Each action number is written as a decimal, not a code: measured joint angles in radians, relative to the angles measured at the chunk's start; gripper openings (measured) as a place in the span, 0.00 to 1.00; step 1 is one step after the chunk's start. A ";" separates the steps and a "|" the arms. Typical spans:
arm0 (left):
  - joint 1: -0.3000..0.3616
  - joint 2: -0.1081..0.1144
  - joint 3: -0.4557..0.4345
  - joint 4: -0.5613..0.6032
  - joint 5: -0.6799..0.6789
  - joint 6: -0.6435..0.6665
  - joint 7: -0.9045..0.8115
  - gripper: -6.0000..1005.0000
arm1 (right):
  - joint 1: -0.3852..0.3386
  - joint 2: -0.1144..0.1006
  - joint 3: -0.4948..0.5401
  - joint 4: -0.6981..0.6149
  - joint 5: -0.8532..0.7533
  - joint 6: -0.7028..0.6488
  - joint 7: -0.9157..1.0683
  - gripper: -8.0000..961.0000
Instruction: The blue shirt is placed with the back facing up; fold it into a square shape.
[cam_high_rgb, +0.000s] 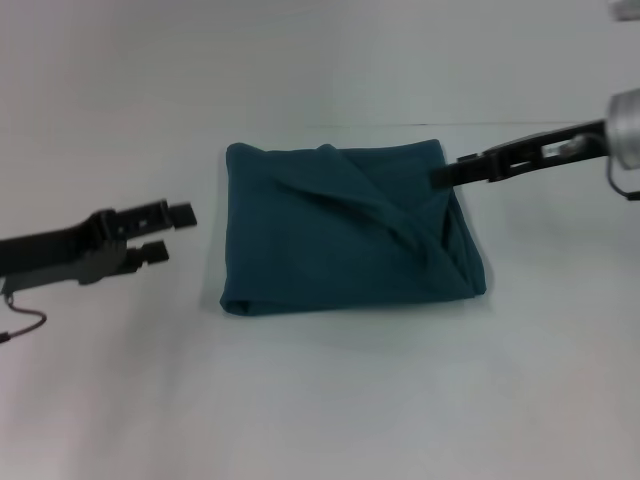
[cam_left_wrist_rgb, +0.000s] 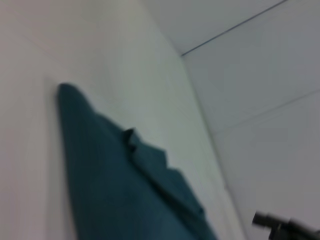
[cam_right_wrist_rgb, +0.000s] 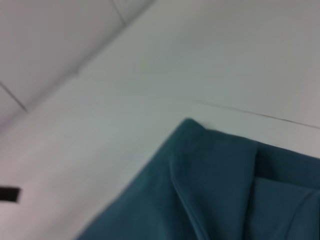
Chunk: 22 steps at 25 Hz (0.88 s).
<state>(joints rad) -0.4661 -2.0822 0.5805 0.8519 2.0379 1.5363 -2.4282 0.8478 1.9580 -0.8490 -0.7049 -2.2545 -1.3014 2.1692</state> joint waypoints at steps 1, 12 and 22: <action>0.001 0.000 0.000 0.006 0.022 0.005 0.007 0.91 | 0.017 0.014 -0.029 -0.014 -0.034 0.030 0.002 0.67; 0.034 -0.010 -0.067 0.088 0.160 0.022 0.051 0.90 | 0.121 0.105 -0.147 -0.059 -0.223 0.177 0.099 0.67; 0.053 -0.013 -0.129 0.088 0.126 0.024 0.061 0.90 | 0.145 0.128 -0.325 0.024 -0.242 0.277 0.128 0.67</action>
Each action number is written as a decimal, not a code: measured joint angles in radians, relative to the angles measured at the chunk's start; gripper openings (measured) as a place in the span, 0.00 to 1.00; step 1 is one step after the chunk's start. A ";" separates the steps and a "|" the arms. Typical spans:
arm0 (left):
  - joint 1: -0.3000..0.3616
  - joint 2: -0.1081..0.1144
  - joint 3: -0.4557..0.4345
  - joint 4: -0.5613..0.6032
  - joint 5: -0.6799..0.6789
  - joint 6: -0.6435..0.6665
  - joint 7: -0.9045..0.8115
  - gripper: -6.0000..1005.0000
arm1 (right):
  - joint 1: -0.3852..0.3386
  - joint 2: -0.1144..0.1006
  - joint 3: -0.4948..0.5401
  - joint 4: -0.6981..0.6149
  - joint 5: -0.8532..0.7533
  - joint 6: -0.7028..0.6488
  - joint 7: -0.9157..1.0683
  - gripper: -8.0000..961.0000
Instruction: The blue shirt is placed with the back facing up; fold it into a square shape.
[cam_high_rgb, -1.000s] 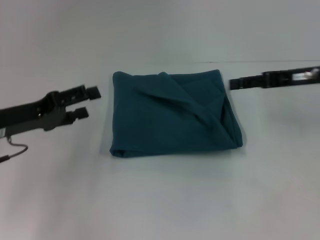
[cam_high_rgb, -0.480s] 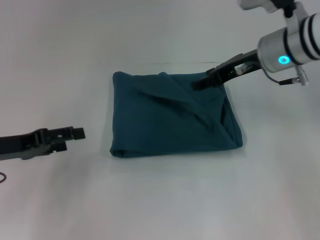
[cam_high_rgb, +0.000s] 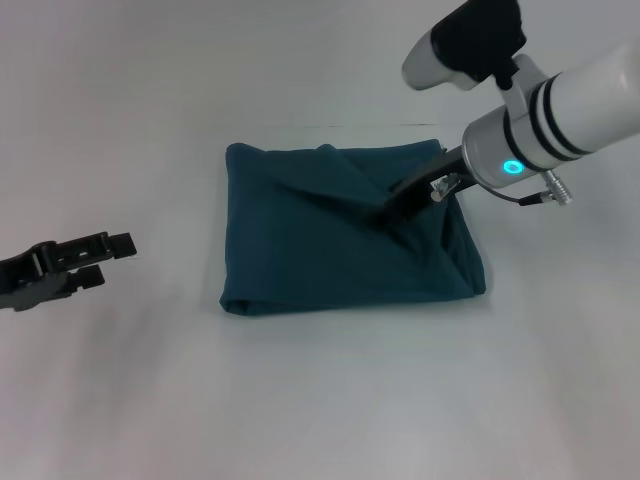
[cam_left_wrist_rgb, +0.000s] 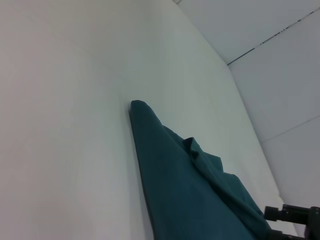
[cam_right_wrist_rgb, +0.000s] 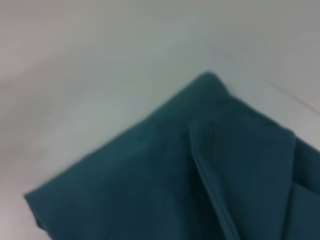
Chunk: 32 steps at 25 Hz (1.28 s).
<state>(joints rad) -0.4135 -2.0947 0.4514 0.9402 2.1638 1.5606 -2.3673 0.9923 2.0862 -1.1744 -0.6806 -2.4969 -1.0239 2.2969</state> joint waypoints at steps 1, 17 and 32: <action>-0.002 -0.001 0.000 -0.001 -0.002 0.000 0.000 0.90 | 0.004 0.002 -0.013 0.011 -0.012 0.020 0.015 0.67; -0.033 -0.016 0.002 -0.012 -0.022 -0.017 0.008 0.89 | 0.010 0.007 -0.144 0.069 -0.160 0.262 0.311 0.52; -0.042 -0.016 0.003 -0.012 -0.047 -0.024 0.009 0.89 | -0.081 -0.049 0.173 -0.061 -0.246 0.132 0.471 0.54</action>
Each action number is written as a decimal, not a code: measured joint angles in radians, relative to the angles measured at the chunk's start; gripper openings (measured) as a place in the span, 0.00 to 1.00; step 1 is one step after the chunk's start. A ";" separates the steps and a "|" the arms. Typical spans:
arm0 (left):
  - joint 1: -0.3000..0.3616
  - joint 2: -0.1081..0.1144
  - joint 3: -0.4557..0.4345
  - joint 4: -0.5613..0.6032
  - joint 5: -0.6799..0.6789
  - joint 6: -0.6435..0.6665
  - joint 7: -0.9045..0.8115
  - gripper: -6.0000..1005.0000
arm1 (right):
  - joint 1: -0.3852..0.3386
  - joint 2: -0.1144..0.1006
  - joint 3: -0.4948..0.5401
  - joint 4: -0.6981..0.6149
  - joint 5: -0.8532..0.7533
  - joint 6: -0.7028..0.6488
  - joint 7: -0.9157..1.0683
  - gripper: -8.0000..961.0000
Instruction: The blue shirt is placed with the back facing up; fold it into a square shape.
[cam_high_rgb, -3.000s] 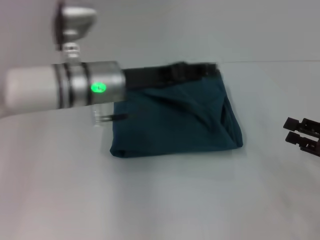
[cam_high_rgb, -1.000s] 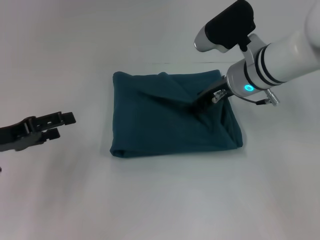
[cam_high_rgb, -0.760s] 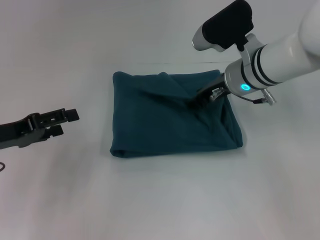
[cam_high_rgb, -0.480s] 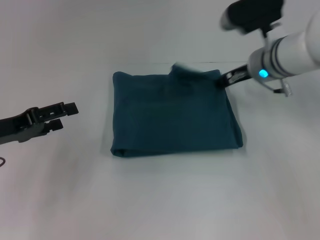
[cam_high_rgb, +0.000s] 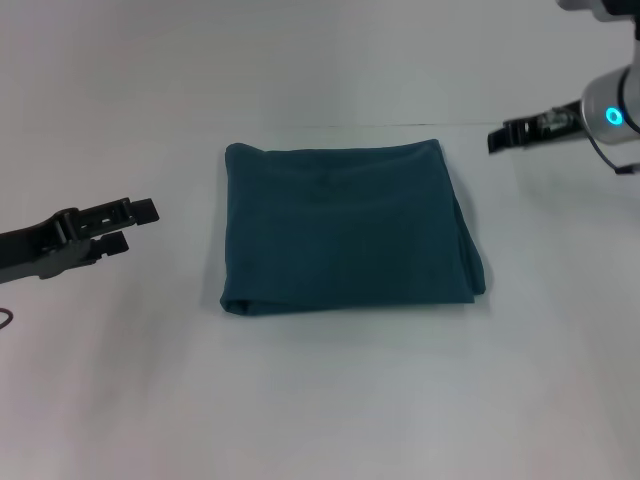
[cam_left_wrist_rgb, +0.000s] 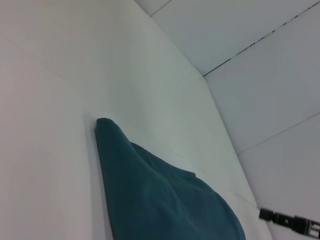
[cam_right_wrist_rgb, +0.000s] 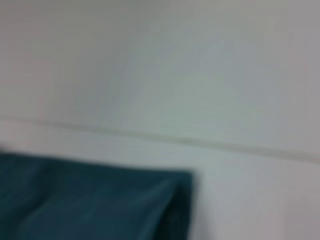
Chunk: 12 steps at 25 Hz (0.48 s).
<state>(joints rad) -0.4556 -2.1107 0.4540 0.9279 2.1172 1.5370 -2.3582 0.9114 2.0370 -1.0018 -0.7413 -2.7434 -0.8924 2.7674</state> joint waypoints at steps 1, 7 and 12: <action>0.000 0.000 0.000 0.000 -0.001 0.000 0.000 0.89 | -0.001 -0.008 0.021 0.004 0.034 -0.039 -0.025 0.54; -0.002 0.000 0.001 -0.001 -0.002 0.000 -0.001 0.89 | -0.019 -0.071 0.154 0.083 0.269 -0.281 -0.153 0.55; -0.013 0.000 0.001 -0.019 -0.002 -0.003 0.001 0.89 | -0.039 -0.093 0.180 0.164 0.366 -0.293 -0.229 0.56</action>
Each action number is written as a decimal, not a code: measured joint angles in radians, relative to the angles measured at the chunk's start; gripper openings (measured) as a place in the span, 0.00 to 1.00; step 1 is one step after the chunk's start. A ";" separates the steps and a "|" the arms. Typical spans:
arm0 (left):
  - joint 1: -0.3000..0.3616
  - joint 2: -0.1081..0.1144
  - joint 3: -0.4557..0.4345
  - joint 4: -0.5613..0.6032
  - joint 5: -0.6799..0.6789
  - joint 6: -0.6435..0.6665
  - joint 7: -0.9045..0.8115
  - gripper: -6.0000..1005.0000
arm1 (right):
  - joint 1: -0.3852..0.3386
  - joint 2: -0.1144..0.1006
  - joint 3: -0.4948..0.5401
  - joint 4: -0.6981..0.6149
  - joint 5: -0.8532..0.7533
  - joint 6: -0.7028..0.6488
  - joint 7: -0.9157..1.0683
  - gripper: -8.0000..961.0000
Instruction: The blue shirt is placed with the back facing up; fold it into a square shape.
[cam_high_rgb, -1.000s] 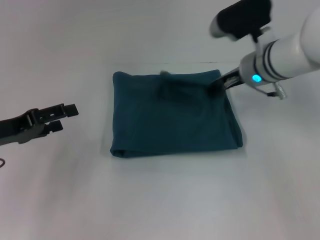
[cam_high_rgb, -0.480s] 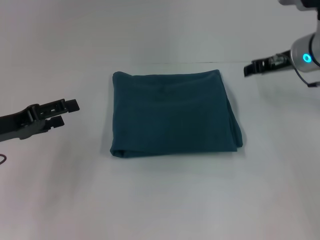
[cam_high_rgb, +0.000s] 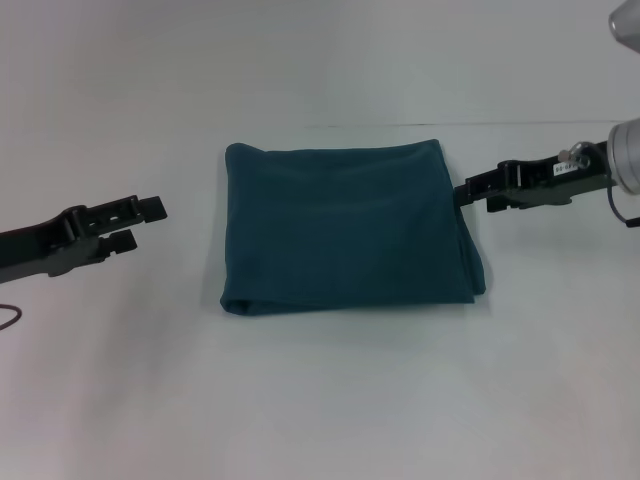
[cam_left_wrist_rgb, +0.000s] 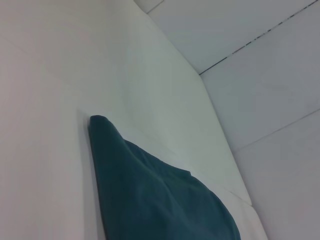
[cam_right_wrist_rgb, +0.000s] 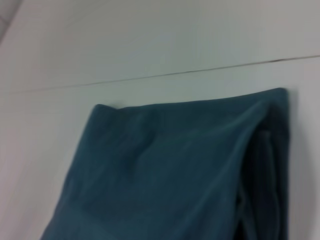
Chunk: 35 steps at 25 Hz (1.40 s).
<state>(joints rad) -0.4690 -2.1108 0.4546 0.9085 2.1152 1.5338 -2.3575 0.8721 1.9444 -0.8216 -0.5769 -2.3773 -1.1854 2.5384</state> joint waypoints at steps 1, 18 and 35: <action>-0.003 0.000 0.002 -0.003 0.000 -0.003 0.000 0.89 | -0.001 0.001 0.000 0.009 0.010 0.012 -0.010 0.56; -0.014 -0.002 0.006 -0.027 0.000 -0.037 0.010 0.88 | 0.039 0.075 -0.018 0.128 0.016 0.245 -0.034 0.92; -0.023 -0.001 0.006 -0.031 0.000 -0.044 0.013 0.88 | 0.040 0.103 -0.038 0.156 0.019 0.309 -0.024 0.84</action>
<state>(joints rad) -0.4917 -2.1123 0.4601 0.8773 2.1154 1.4900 -2.3441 0.9121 2.0469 -0.8597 -0.4208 -2.3583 -0.8763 2.5140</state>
